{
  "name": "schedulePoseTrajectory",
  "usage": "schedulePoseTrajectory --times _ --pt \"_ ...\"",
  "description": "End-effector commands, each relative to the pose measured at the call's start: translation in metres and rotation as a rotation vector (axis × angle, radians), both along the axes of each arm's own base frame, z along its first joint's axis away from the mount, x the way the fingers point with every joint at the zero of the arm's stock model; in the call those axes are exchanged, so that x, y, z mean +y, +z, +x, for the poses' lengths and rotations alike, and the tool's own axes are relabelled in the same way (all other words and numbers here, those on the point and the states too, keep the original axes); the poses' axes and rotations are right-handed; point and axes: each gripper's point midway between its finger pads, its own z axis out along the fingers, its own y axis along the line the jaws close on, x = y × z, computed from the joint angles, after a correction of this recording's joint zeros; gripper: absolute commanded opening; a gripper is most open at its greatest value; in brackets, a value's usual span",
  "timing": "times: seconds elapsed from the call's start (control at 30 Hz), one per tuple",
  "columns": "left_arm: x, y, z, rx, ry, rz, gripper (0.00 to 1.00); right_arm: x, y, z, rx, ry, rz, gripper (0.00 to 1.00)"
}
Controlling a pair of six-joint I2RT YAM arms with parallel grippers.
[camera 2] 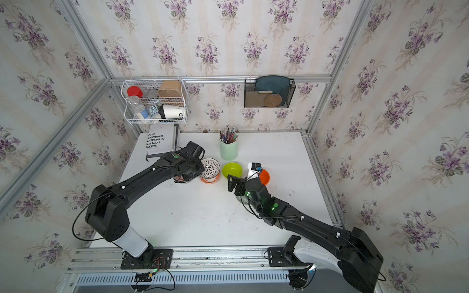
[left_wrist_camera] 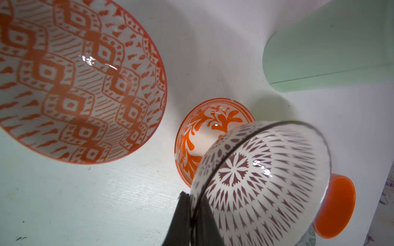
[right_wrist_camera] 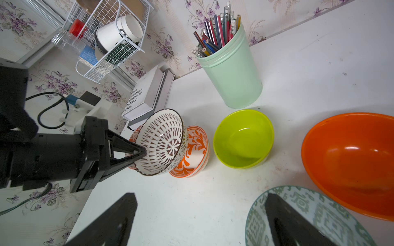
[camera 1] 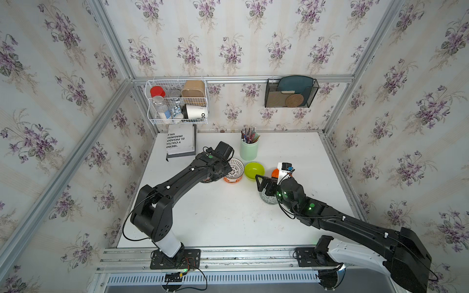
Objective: Stack the bowls
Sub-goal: Place the bowl on the bowl.
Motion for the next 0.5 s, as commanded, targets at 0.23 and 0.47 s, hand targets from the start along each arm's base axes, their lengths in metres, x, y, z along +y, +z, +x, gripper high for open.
schedulePoseTrajectory --times 0.23,0.47 --pt "-0.014 -0.024 0.018 -0.003 0.010 -0.051 0.00 0.003 0.006 0.002 -0.017 0.006 0.011 1.00" --pt "-0.009 -0.035 0.018 -0.005 0.031 -0.034 0.00 0.003 0.007 0.001 -0.019 0.010 0.011 1.00"
